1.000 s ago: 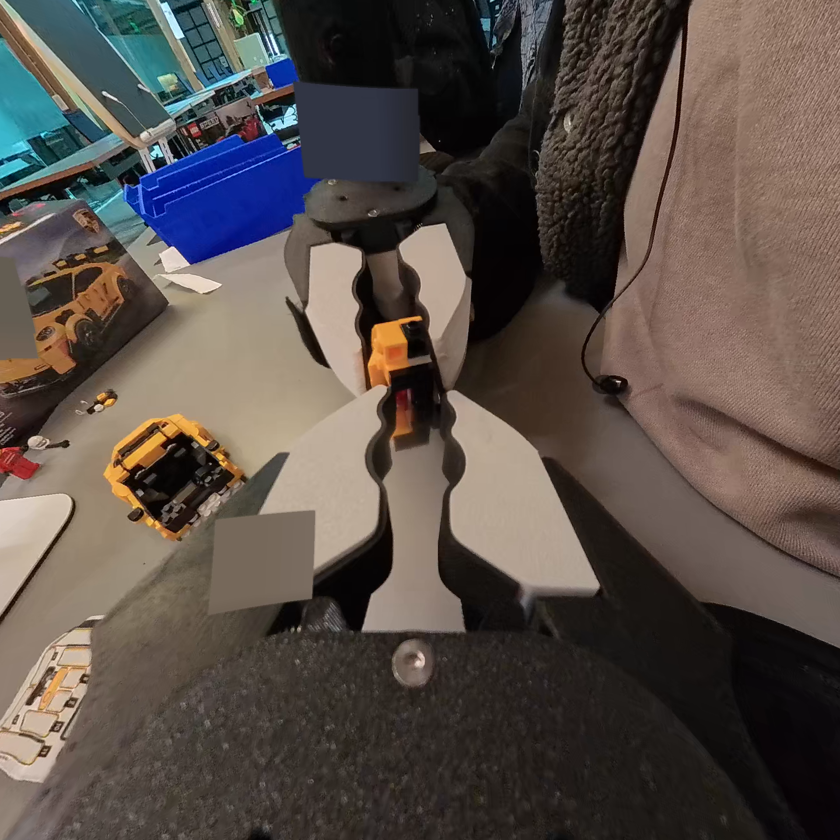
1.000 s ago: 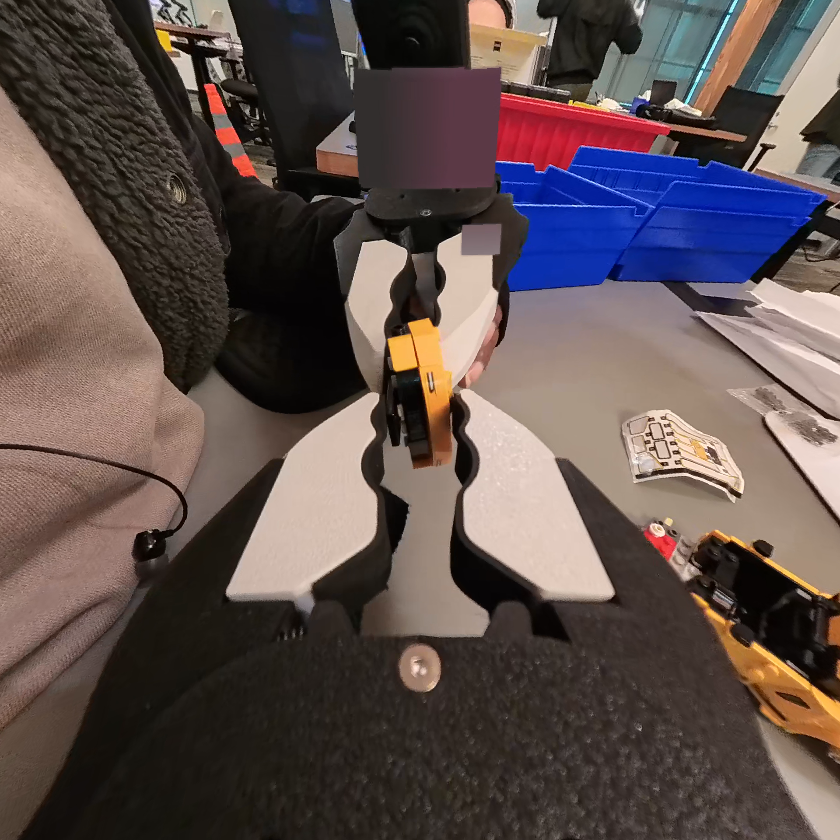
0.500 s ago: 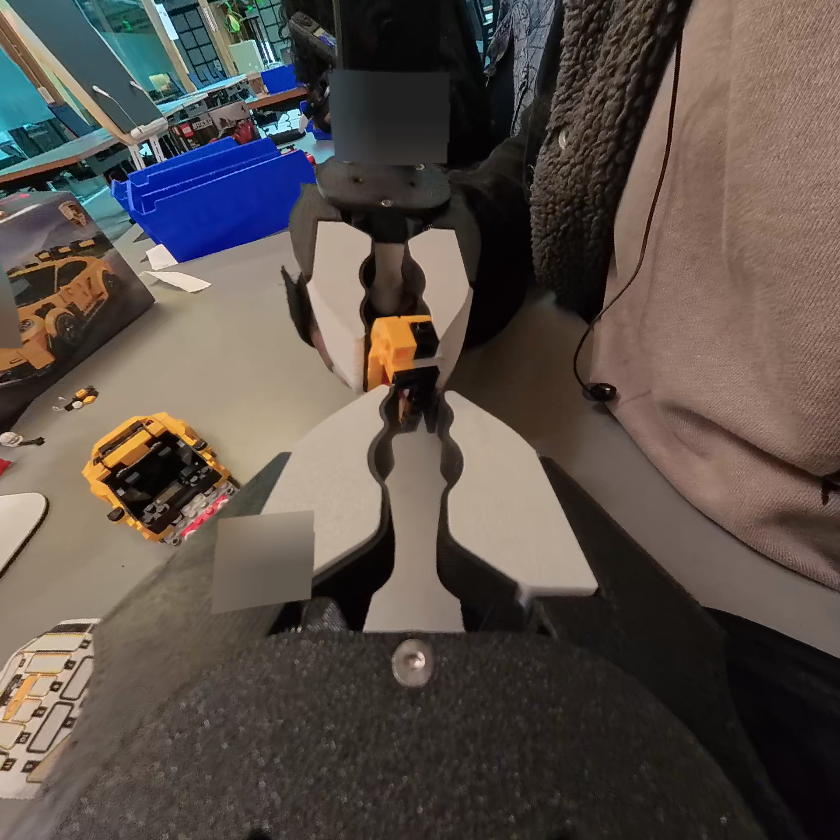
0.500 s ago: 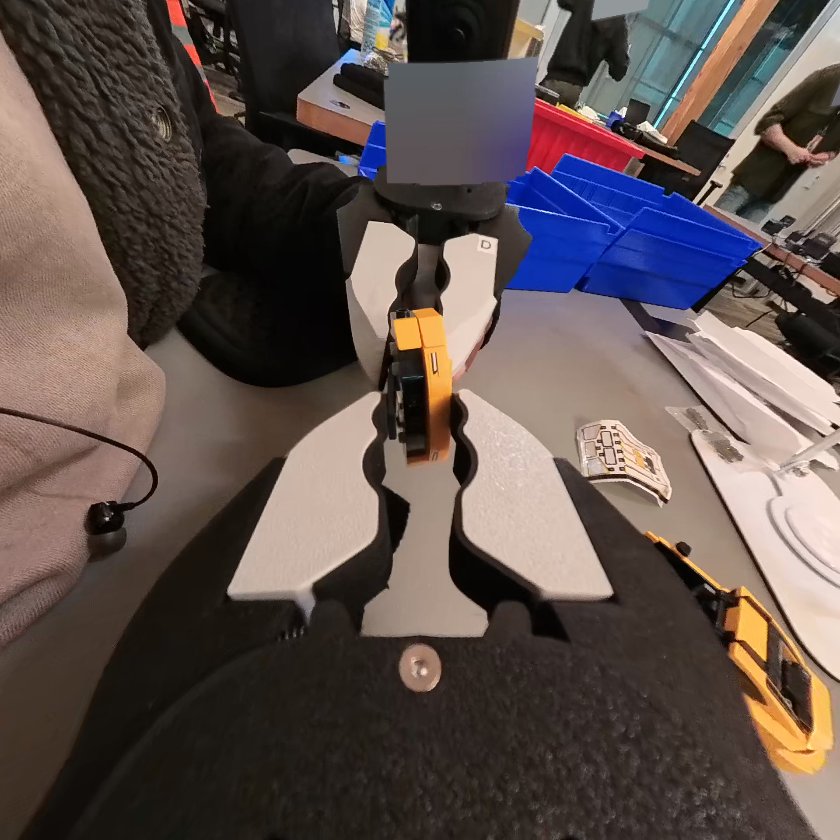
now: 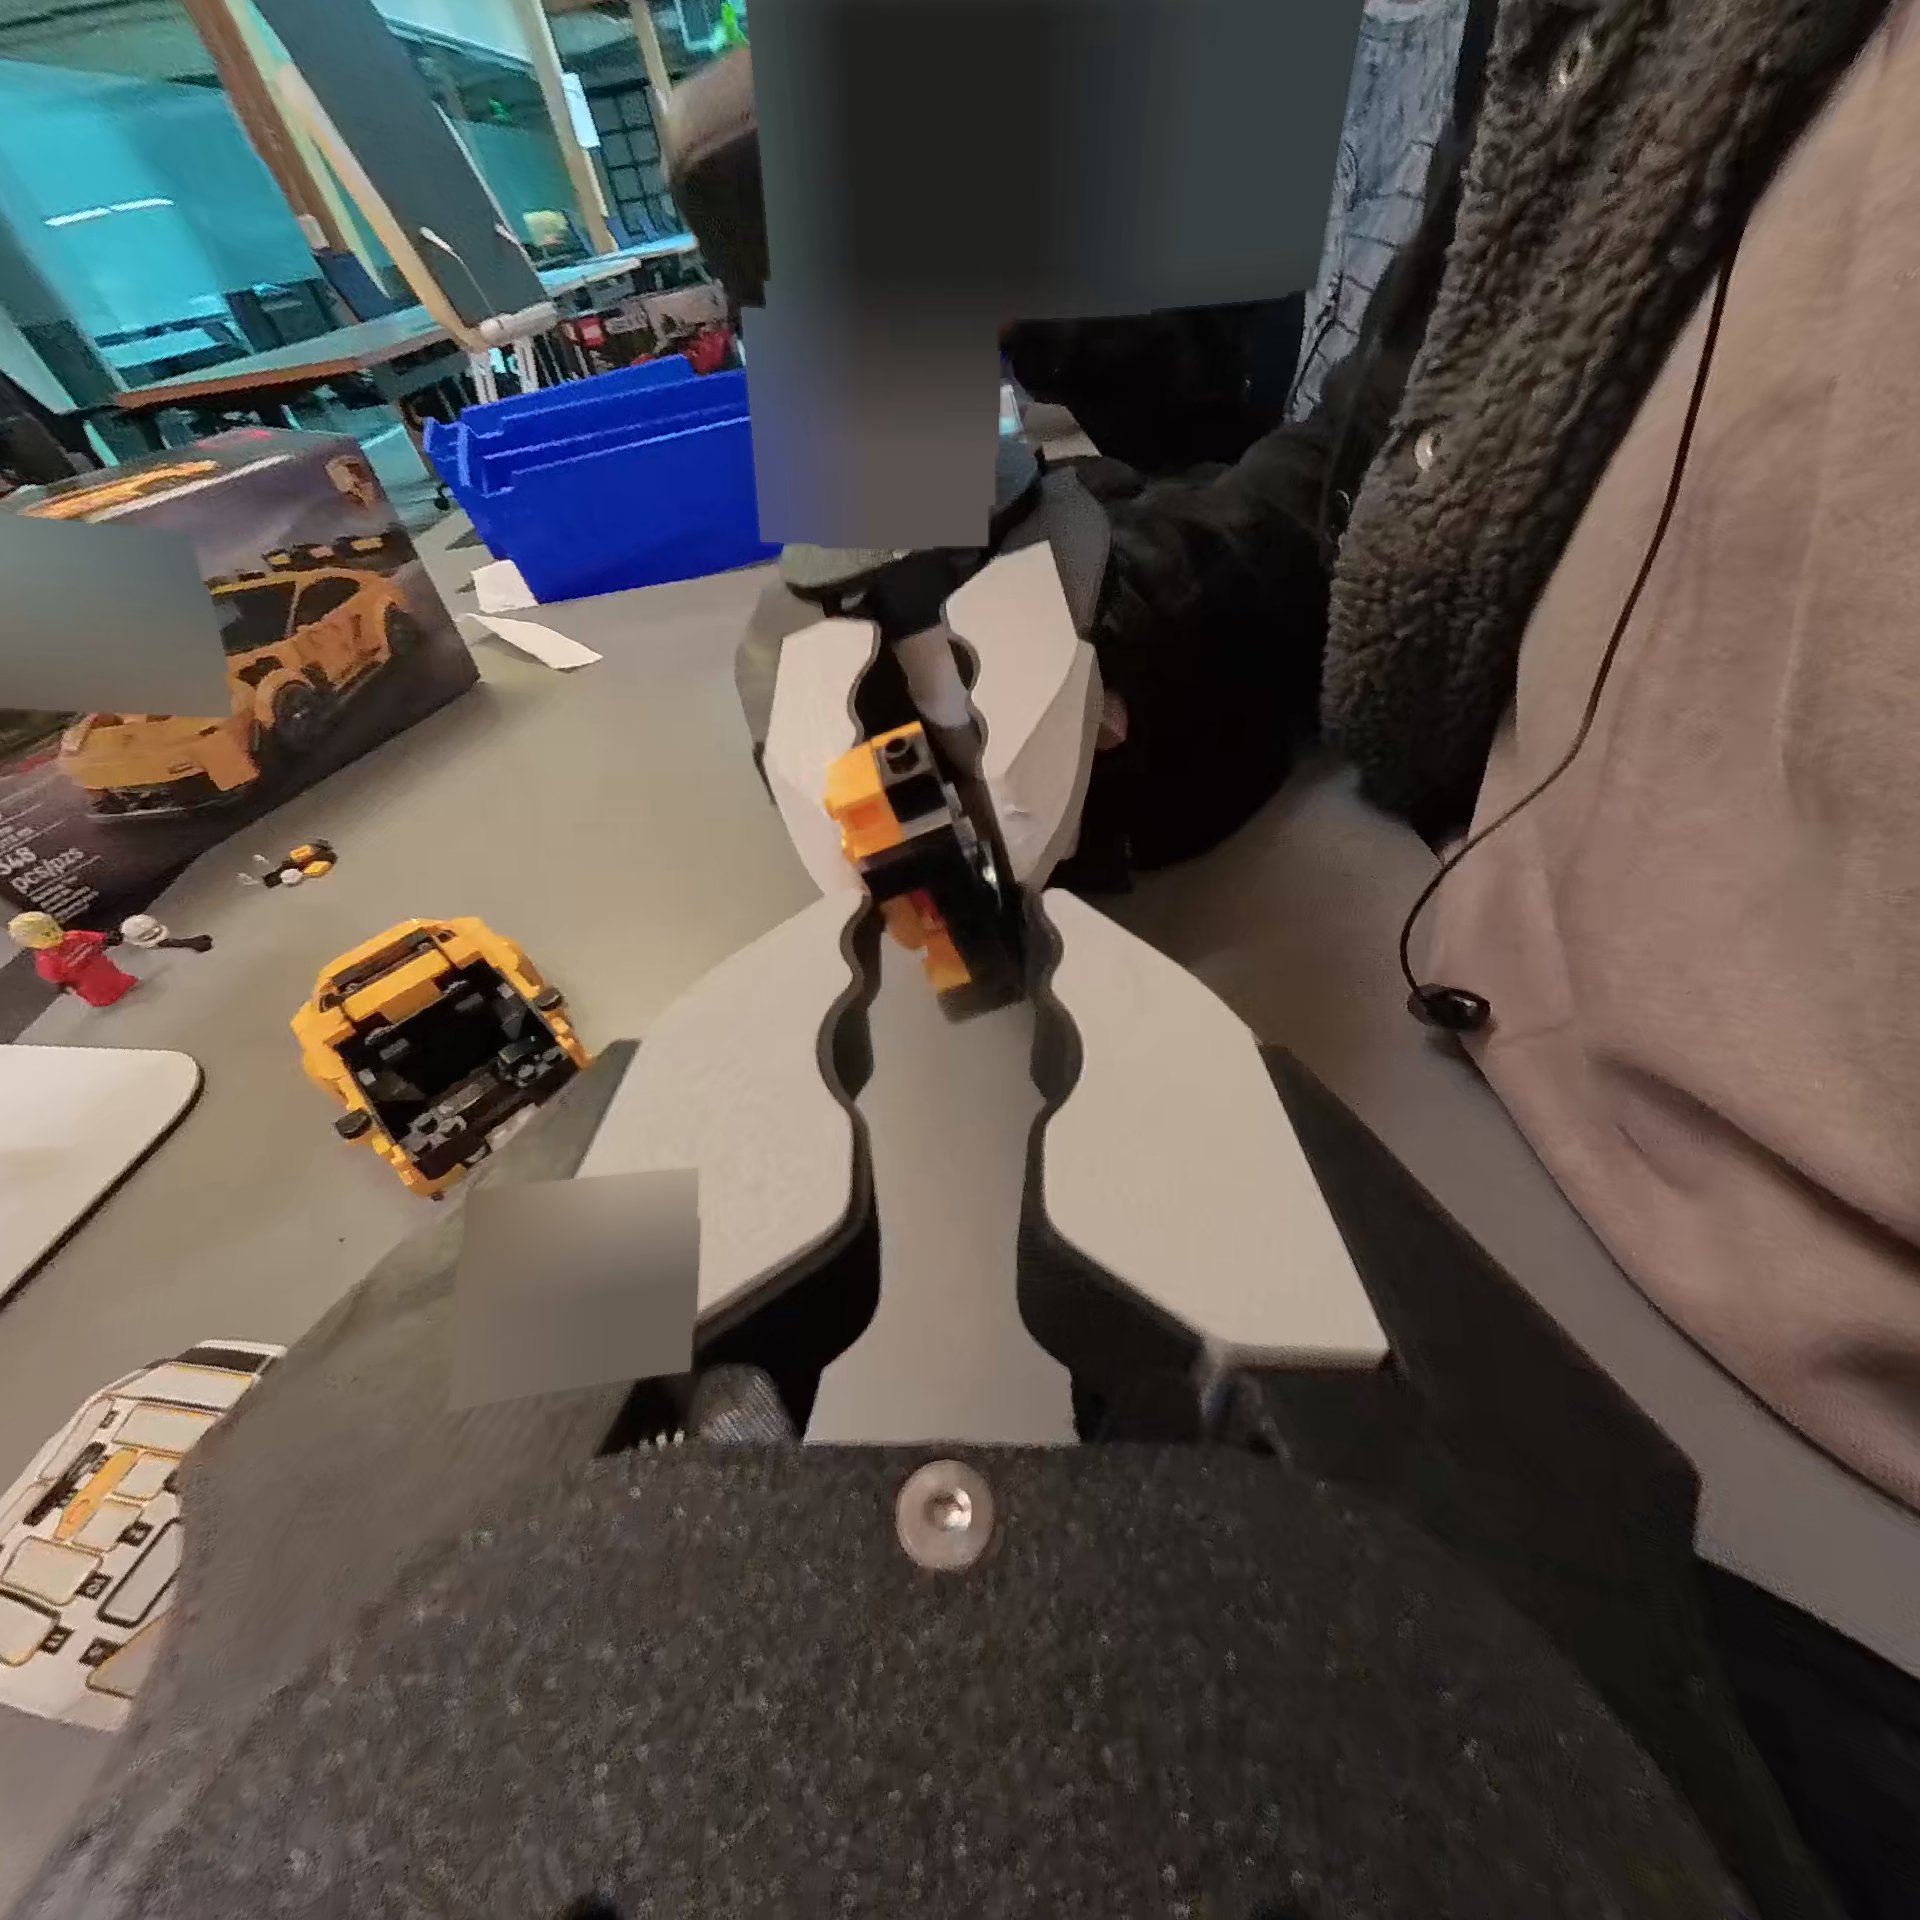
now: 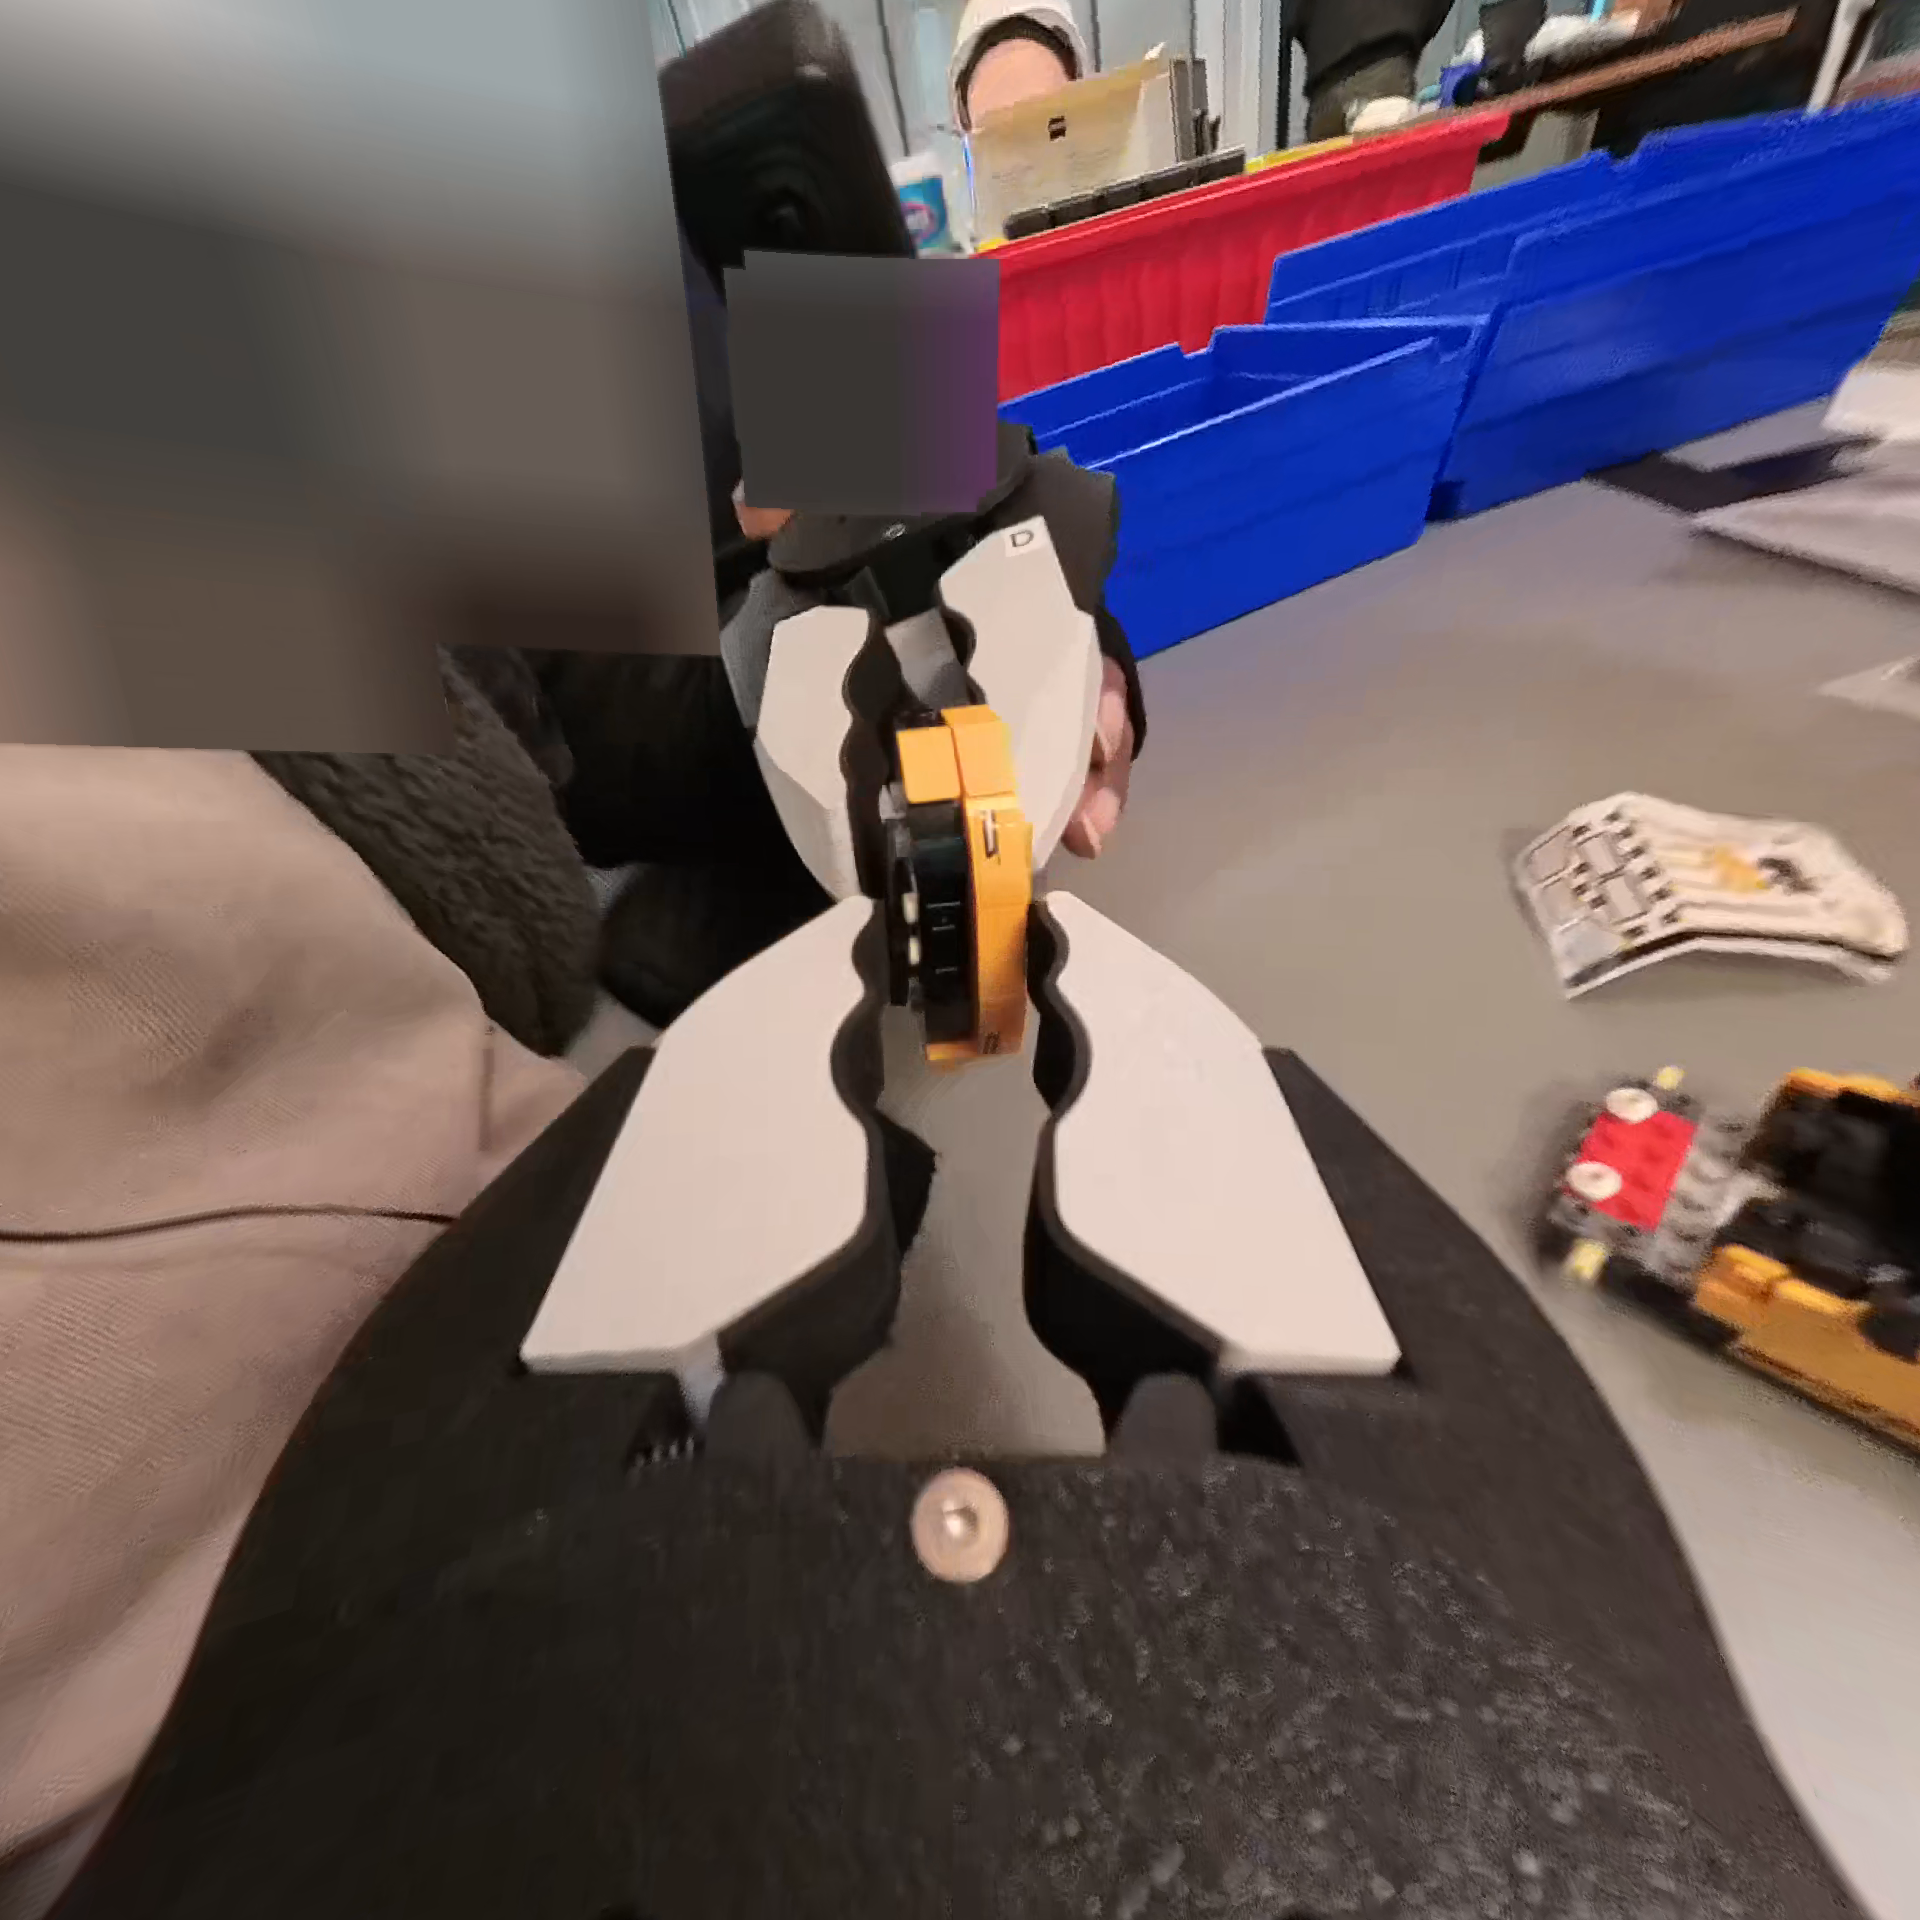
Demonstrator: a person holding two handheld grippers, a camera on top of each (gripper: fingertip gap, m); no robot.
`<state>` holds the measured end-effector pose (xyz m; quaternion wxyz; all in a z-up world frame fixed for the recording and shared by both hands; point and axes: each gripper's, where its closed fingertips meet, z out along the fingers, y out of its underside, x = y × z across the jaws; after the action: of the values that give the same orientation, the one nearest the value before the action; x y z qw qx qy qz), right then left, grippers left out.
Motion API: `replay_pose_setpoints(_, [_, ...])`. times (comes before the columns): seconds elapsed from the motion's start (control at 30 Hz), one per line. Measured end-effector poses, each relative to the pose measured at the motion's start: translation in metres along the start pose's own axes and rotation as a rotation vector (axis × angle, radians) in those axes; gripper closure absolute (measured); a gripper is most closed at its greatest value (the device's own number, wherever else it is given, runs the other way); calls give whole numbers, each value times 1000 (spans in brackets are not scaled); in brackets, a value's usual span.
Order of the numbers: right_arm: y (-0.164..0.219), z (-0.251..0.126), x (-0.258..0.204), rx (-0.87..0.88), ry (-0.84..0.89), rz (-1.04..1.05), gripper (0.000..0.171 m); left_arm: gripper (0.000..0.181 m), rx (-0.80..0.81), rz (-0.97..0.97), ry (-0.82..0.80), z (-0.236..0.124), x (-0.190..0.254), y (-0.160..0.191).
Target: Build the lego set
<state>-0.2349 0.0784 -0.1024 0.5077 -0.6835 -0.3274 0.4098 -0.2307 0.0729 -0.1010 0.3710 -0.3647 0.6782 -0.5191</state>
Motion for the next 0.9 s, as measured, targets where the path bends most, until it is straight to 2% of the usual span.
replay_pose_setpoints(0.13, [0,3,0,28,-102,278,146,151,65,-102,4,-2,-5,-8])
replay_pose_setpoints(0.33, [-6,4,9,120,-153,562,146,154,132,-409,38,-5,-18,-10])
replay_pose_setpoints(0.53, [3,5,25,103,-71,565,144,160,156,-682,38,-3,-31,5])
replay_pose_setpoints(0.63, [10,2,36,60,9,506,133,166,160,-768,63,-3,-32,10])
replay_pose_setpoints(0.67, [13,1,39,33,34,487,133,176,169,-798,62,-3,-33,12])
replay_pose_setpoints(0.7, [17,1,39,6,43,460,146,178,181,-824,60,-3,-35,13])
replay_pose_setpoints(0.8, [27,1,44,-67,101,411,146,178,132,-837,52,-2,-34,23])
replay_pose_setpoints(0.9, [34,1,41,-153,47,469,146,178,81,-835,63,0,-29,29])
